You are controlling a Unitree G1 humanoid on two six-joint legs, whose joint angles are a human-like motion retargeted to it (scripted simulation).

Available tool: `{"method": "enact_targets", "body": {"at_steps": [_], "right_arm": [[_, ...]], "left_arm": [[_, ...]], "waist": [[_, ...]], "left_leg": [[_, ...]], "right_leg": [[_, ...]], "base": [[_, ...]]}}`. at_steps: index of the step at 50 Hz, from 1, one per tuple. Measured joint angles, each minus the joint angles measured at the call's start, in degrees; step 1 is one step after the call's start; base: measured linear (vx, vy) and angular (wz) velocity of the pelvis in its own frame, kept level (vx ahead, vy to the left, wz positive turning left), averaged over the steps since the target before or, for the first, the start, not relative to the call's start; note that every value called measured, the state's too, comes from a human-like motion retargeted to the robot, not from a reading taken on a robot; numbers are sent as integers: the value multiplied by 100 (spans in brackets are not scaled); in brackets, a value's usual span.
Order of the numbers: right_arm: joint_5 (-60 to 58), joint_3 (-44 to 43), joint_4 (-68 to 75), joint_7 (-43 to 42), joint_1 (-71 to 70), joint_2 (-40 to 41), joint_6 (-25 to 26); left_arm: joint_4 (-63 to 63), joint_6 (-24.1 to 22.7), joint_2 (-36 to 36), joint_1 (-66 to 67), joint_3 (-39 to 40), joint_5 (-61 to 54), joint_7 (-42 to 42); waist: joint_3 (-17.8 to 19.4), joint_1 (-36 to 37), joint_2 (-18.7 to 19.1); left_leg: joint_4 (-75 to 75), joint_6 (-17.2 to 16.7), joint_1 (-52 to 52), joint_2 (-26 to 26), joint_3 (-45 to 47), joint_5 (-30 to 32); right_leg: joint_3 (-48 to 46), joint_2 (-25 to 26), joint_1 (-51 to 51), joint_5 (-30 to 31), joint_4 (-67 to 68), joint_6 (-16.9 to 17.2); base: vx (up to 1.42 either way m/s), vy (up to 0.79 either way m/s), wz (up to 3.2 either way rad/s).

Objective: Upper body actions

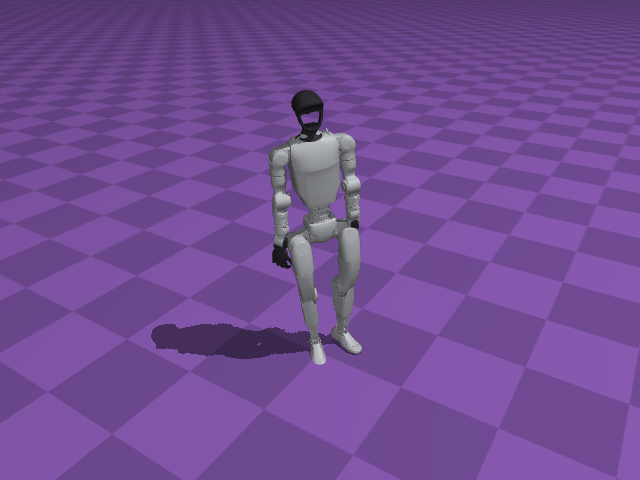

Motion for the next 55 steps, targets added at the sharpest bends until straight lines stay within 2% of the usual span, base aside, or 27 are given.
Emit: {"method": "enact_targets", "body": {"at_steps": [55], "right_arm": [[-83, -12, -9, 17, 22, 25, 3]], "left_arm": [[-1, 9, -11, 16, 70, -8, 16]], "waist": [[-33, 14, 14]], "left_leg": [[-1, 6, -11, 9, 14, -6]], "right_leg": [[29, -65, -10, 16, 2, 79]], "base": [[0, 0, 0]]}}
